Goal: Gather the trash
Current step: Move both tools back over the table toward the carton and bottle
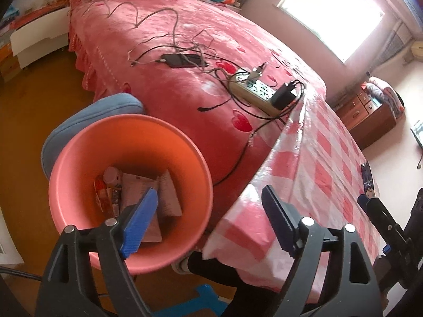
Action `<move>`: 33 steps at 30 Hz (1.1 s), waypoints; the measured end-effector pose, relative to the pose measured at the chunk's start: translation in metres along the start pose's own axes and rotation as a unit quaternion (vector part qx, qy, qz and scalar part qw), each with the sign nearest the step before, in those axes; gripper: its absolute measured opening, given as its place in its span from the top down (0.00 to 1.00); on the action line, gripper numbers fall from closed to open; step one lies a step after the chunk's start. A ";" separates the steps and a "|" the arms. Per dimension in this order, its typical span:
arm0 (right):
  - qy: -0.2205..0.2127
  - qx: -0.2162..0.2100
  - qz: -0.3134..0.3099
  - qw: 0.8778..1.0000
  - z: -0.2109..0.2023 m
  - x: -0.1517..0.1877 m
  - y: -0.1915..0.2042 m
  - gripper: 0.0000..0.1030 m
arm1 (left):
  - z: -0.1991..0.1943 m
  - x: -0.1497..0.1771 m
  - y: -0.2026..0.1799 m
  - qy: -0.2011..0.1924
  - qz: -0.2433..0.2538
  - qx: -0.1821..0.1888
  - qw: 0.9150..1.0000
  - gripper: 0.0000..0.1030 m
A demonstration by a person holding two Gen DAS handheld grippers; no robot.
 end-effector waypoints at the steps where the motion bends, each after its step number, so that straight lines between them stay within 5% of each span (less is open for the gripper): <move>1: -0.004 0.002 0.004 1.000 -0.005 0.001 -0.004 0.07 | -0.002 0.000 -0.004 -0.001 0.003 0.000 1.000 0.20; 33: -0.050 0.046 0.005 0.998 -0.094 0.011 -0.069 0.07 | -0.036 0.028 -0.117 -0.012 0.106 -0.016 0.994 0.18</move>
Point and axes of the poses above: each gripper's, at about its wrist camera, not at the fingertips, and z roughly the way its jaws point, y to its left, x to its underside, the point moved 3 cm from there along z, roughly the way its jaws point, and after that the axes turned 14 degrees about -x, right-handed, at the moved point
